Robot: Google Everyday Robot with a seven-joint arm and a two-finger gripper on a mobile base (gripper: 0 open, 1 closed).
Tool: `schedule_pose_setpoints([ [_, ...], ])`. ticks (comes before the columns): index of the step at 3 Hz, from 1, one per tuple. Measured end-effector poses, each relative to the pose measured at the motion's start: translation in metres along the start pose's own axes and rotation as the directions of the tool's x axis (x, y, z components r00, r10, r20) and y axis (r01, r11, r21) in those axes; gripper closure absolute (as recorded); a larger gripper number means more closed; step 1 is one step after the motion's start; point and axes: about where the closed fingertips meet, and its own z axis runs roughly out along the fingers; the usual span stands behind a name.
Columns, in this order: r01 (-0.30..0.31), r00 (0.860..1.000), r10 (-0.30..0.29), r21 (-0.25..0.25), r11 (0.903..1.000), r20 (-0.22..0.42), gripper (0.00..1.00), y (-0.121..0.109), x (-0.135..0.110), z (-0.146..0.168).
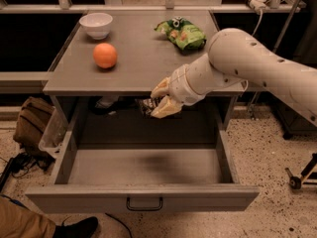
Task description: Pick rxbar chocolate from top drawer and place on counter
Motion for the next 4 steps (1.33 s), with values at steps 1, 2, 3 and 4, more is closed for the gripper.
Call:
schedule_pose_setpoints([
  [1, 0.0, 1.0, 0.0, 0.0, 1.0, 0.0, 1.0, 0.0, 0.0, 0.0],
  [2, 0.042, 0.998, -0.042, 0.007, 0.9991, -0.05, 1.0, -0.019, -0.019, -0.018],
  [3, 0.1, 0.989, -0.095, 0.034, 0.9944, -0.114, 1.0, -0.047, -0.064, -0.061],
  [4, 0.15, 0.978, -0.139, 0.064, 0.9865, -0.158, 1.0, -0.09, -0.079, -0.09],
])
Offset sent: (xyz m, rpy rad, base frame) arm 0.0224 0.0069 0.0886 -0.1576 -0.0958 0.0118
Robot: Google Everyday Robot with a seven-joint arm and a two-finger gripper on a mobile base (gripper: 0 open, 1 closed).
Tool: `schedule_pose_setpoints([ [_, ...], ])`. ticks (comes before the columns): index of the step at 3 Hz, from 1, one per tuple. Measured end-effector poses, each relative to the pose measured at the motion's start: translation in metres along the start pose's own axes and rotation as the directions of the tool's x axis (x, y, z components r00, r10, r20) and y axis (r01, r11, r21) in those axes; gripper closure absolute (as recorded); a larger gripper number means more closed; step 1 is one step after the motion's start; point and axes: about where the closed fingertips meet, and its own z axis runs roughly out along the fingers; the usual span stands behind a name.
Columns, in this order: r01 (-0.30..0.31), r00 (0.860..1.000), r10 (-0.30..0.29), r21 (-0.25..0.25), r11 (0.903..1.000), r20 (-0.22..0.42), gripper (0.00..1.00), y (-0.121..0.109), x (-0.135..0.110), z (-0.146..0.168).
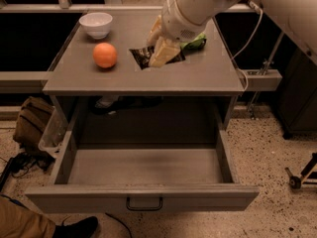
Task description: Pick rxbar chocolate from top drawer and place on counter
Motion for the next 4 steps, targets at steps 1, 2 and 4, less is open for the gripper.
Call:
schedule_pose_setpoints([
  [1, -0.048, 0.999, 0.047, 0.023, 0.9986, 0.014, 1.0, -0.041, 0.04, 0.003],
  [2, -0.15, 0.987, 0.153, -0.059, 0.9869, 0.052, 1.0, -0.053, 0.09, 0.048],
  [4, -0.232, 0.96, 0.261, -0.239, 0.9429, 0.098, 1.0, -0.036, 0.129, 0.107],
])
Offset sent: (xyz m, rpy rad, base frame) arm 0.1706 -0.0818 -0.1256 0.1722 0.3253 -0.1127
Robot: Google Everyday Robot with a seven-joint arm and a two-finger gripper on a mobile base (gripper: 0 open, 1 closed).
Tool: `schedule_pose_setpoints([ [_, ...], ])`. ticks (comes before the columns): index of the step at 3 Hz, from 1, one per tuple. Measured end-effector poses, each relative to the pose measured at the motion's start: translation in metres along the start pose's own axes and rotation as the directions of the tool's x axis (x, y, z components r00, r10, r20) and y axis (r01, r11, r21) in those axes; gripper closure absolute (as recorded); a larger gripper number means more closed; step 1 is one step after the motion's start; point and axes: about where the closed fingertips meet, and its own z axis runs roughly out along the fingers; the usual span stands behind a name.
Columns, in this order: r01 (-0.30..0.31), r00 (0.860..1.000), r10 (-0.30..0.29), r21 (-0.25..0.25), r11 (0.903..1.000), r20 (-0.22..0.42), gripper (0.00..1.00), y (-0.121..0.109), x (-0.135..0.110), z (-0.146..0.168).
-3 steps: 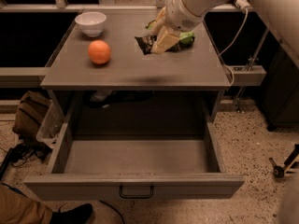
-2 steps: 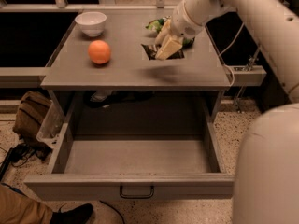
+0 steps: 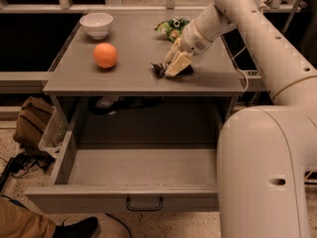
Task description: Pick rxbar chocolate from top drawer and place on counter
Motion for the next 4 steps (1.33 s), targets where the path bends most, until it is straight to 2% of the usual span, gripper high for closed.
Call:
schedule_pose_setpoints([
  [1, 0.0, 1.0, 0.0, 0.0, 1.0, 0.0, 1.0, 0.0, 0.0, 0.0],
  [2, 0.0, 1.0, 0.0, 0.0, 1.0, 0.0, 0.82, 0.0, 0.0, 0.0],
  [4, 0.0, 1.0, 0.0, 0.0, 1.0, 0.0, 0.34, 0.0, 0.0, 0.0001],
])
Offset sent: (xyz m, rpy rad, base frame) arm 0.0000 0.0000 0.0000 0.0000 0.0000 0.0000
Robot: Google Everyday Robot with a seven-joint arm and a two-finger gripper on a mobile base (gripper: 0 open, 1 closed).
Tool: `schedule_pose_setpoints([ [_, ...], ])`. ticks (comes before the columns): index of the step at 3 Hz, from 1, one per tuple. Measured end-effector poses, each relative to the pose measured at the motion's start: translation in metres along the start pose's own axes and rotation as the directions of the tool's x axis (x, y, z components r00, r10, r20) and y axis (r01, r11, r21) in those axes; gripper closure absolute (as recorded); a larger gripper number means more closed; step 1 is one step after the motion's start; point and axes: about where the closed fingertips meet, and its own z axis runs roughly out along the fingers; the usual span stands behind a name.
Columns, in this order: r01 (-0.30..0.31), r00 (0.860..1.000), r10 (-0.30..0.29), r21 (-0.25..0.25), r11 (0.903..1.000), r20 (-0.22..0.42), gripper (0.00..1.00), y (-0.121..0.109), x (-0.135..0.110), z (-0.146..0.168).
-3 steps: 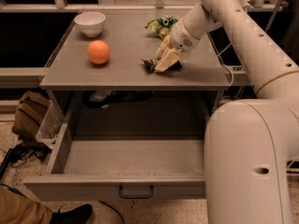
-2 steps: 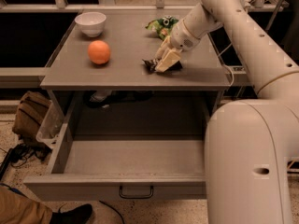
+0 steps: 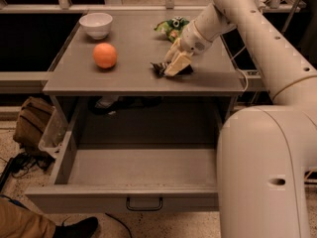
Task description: Pick rxbar chocolate from top drawer and place on counter
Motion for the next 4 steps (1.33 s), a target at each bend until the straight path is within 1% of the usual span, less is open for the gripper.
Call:
schedule_pose_setpoints([
  [1, 0.0, 1.0, 0.0, 0.0, 1.0, 0.0, 0.12, 0.0, 0.0, 0.0],
  [2, 0.0, 1.0, 0.0, 0.0, 1.0, 0.0, 0.0, 0.0, 0.0, 0.0],
  [3, 0.0, 1.0, 0.0, 0.0, 1.0, 0.0, 0.0, 0.0, 0.0, 0.0],
  [4, -0.034, 0.999, 0.034, 0.036, 0.9988, -0.003, 0.0, 0.001, -0.005, -0.025],
])
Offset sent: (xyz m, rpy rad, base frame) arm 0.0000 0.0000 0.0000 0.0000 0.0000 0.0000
